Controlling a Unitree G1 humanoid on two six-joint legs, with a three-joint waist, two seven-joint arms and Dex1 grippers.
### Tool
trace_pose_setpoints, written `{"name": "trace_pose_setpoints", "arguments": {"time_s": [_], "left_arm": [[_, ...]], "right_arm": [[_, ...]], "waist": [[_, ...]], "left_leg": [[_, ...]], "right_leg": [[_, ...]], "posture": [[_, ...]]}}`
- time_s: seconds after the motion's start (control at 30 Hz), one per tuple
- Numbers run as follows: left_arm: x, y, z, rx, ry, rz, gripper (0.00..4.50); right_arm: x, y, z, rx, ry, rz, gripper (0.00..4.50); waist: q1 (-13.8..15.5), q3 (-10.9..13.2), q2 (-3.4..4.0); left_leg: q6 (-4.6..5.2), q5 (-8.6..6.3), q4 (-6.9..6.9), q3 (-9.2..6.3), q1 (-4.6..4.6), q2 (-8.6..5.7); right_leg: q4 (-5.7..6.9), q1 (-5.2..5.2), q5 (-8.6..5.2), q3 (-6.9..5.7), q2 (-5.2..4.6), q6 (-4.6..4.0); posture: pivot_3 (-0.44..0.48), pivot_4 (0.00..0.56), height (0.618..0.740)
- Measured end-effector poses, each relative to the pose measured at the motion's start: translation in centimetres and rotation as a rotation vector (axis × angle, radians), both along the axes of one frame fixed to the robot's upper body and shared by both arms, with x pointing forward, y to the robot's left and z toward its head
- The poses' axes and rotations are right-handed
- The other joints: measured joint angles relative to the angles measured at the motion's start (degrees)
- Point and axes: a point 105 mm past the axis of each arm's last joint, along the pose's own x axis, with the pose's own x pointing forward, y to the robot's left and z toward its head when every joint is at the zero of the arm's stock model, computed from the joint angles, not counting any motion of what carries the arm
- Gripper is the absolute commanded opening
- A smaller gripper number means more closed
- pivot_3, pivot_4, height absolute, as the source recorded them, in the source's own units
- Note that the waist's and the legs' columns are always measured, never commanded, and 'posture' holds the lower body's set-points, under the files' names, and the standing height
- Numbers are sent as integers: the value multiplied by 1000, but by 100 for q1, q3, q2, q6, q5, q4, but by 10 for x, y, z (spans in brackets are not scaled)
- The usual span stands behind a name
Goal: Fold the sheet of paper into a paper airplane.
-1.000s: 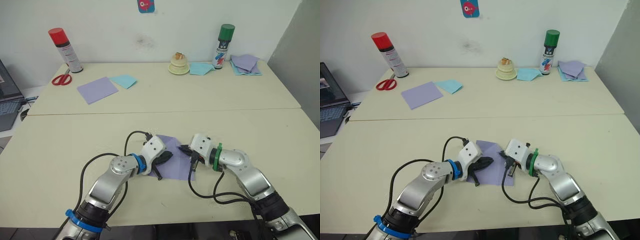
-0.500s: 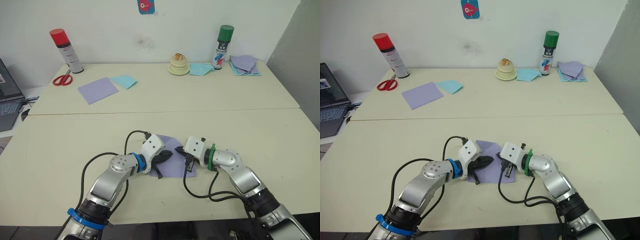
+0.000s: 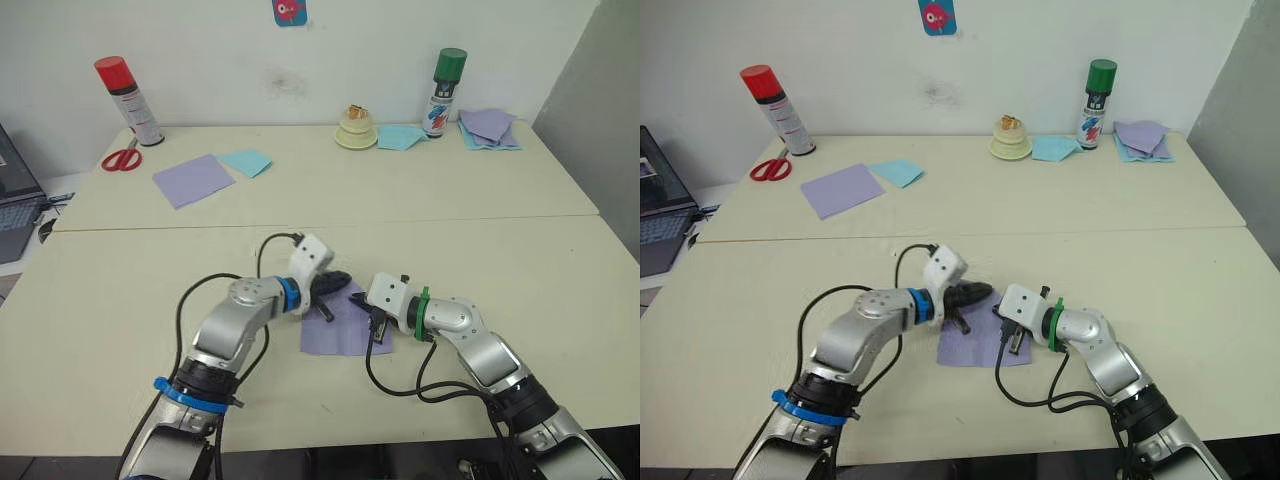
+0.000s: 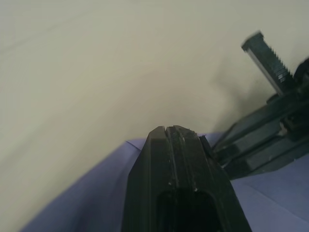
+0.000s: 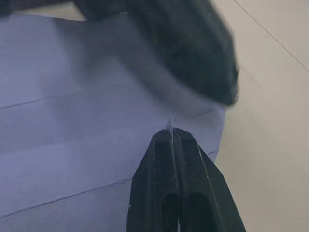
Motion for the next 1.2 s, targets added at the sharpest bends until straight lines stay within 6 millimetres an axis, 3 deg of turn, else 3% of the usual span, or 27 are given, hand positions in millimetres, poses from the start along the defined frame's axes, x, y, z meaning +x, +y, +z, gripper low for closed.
{"name": "trace_pose_setpoints", "arguments": {"time_s": [0.27,0.37,0.47,0.6,0.8,0.93,1.03,1.2], "left_arm": [[13,-10,-3,128,-29,-48,0],[12,-10,-4,145,-32,-60,0],[12,-9,-5,161,-48,-69,0],[11,-8,-5,162,-58,-76,0],[10,-8,-6,162,-72,-83,0],[10,-7,-6,166,-84,-86,0],[10,-5,-7,171,-92,-87,0],[8,-5,-10,170,-93,-97,0]], "right_arm": [[-2,0,0,-1,14,-9,30],[-5,-1,1,13,56,-15,534],[-12,-1,2,33,136,-2,1471],[-32,-1,0,65,336,52,1471],[-36,-14,4,110,445,59,15],[-28,-22,26,233,450,45,15],[-7,-27,34,262,378,-42,15],[14,-32,7,212,342,-179,15]], "waist": [[1,0,0],[3,-1,-1],[0,-2,-1],[-2,-2,-1],[-3,-2,-2],[-5,-2,-2],[-13,-2,-2],[-14,-2,-2]], "left_leg": [[0,0,0,1,0,-2],[1,-1,0,0,0,-3],[2,-1,0,0,1,-1],[12,-7,0,-1,1,-1],[13,-7,-1,-1,0,-1],[13,-7,-1,-1,0,1],[13,-7,-2,-1,1,2],[1,-1,-4,5,-2,1]], "right_leg": [[-2,1,0,0,0,1],[-2,3,-1,0,-1,1],[-3,3,-1,1,-1,1],[-4,3,-1,1,-1,1],[-6,2,-1,1,-1,1],[-7,2,-1,1,-2,1],[-6,1,0,1,-2,1],[-7,-5,-1,6,-2,1]], "posture": [[0,150,740],[0,150,740],[0,150,740],[0,150,740],[0,150,740],[0,150,740],[0,150,740],[0,150,740]]}}
